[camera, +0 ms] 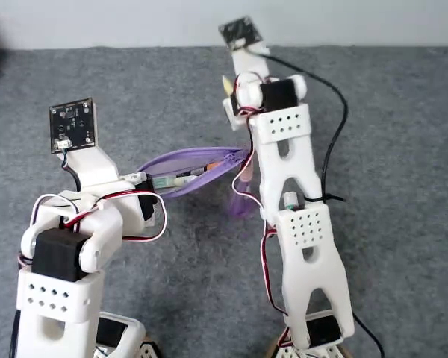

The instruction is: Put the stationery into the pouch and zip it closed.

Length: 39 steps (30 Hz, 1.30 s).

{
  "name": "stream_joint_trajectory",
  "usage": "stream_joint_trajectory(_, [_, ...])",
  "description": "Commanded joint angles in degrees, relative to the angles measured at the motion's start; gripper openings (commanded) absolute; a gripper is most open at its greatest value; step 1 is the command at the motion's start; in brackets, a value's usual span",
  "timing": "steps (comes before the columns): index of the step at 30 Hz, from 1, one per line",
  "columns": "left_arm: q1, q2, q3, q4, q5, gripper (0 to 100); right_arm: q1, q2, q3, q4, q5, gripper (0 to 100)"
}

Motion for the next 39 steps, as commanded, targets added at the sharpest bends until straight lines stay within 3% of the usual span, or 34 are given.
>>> stream_joint_trajectory(1, [-0.18, -0.09, -1.89, 0.09, 0.7, 1, 0.57, -9.36, -2.2, 2.68, -0.88, 0.7])
stream_joint_trajectory(8, [-0.18, -0.09, -1.89, 0.09, 0.7, 1, -1.98, -21.32, 2.99, 2.77, -1.05, 0.7])
stream_joint_trajectory(23, [-0.18, -0.09, -1.98, 0.09, 0.79, 1, -6.55, -66.07, 61.1, 1.98, -15.65, 0.7])
stream_joint_trajectory(36, [-0.18, -0.09, -1.89, 0.09, 0.79, 1, -21.93, -89.98, 80.62, -19.38, -22.68, 0.7])
stream_joint_trajectory(39, [-0.18, -0.09, -1.89, 1.41, 0.79, 1, -23.16, -95.69, 85.36, -29.85, -24.7, 0.7])
